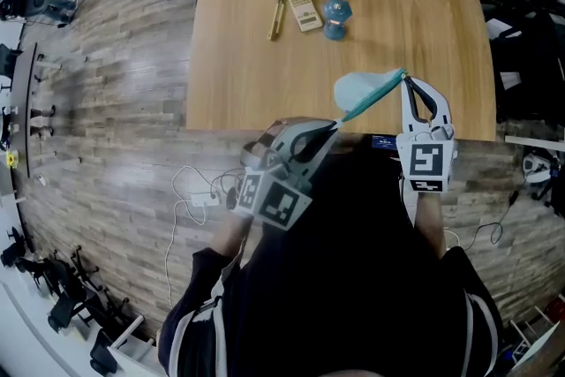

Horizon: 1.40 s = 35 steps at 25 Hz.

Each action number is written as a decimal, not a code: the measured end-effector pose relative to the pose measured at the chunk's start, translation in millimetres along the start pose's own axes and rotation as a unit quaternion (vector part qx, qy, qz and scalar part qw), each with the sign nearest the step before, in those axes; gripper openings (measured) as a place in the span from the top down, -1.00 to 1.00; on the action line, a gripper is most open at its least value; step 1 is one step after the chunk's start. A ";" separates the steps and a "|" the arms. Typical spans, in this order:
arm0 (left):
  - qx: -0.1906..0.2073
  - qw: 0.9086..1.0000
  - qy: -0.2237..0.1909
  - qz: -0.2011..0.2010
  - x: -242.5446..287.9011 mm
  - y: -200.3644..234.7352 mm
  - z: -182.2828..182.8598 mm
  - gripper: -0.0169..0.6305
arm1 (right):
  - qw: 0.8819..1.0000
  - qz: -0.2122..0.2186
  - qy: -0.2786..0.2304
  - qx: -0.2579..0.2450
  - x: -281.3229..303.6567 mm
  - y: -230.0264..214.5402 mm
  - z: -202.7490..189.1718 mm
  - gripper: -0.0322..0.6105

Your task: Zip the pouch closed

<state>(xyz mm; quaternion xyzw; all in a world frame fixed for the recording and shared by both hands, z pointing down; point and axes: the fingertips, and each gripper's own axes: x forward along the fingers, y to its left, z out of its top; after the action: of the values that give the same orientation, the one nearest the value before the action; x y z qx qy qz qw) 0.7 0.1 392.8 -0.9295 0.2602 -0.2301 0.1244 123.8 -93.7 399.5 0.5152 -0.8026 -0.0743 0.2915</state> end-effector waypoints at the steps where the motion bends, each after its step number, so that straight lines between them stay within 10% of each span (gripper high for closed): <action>1: -0.014 1.000 -0.006 0.005 -1.5 5.4 -0.9 0.91 | 1.000 0.008 -0.004 0.009 0.2 0.0 0.3 0.85; 35: -0.109 0.992 -0.033 0.047 1.2 59.6 -24.2 0.91 | 0.993 0.073 -0.017 0.087 19.4 3.6 -8.7 0.77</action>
<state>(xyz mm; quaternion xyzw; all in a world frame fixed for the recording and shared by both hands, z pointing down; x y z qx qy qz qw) -35.8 -53.0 393.2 -0.9312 0.3232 -0.1637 0.0414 120.0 -107.4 415.7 0.4776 -0.8463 0.0085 0.2360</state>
